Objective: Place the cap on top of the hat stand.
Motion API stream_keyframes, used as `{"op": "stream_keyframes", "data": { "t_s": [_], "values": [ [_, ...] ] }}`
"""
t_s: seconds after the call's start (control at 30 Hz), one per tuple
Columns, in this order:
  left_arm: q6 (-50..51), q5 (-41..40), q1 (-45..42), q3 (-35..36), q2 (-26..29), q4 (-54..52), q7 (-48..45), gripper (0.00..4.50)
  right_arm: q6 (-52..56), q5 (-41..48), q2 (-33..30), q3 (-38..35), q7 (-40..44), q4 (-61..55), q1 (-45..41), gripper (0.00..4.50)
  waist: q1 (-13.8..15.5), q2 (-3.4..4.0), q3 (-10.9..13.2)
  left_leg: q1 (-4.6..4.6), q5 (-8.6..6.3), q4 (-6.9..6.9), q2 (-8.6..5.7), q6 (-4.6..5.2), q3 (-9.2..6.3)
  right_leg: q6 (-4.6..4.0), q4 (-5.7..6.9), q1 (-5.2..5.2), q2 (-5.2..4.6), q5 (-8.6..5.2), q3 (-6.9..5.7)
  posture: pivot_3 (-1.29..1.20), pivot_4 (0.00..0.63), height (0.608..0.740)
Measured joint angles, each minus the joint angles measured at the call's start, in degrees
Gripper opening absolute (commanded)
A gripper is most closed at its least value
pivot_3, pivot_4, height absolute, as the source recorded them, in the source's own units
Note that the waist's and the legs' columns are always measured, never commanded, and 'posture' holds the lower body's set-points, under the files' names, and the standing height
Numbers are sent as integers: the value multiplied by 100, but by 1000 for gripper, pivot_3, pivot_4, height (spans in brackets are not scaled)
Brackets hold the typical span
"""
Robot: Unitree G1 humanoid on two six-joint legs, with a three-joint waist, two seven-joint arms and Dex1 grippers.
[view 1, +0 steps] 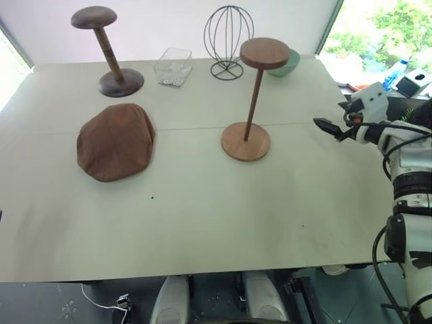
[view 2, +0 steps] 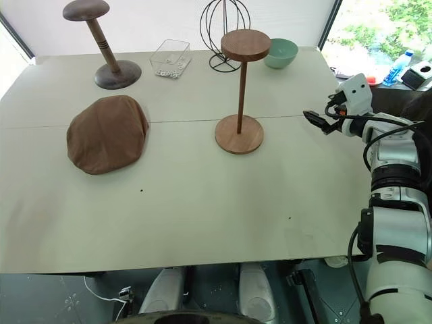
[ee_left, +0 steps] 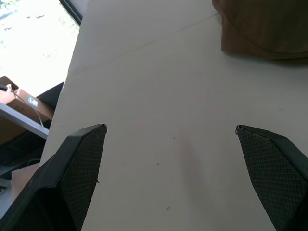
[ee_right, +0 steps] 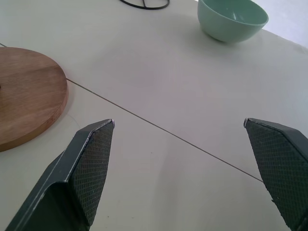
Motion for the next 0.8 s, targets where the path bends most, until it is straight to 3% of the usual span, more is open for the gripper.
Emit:
{"op": "stream_keyframes", "data": {
  "t_s": [0.6,0.7,0.8],
  "values": [
    [95,3,-571,-429,169,-211,-100,4500,-62,7,-25,-3,296,19,-14,4425,-19,0,0,1,0,1,0,0,0,2,4,2,1,2,1,0,150,740],
    [168,-78,-732,-639,278,-487,-171,4500,95,27,-108,55,690,-264,28,4425,-33,6,3,1,0,1,0,0,0,3,6,2,1,2,1,0,150,740],
    [95,27,-915,-1107,508,-761,-265,4500,453,331,-341,124,1523,-1430,277,4425,-42,16,7,2,1,-1,0,0,-2,5,9,2,4,3,1,0,150,740]
  ]
}}
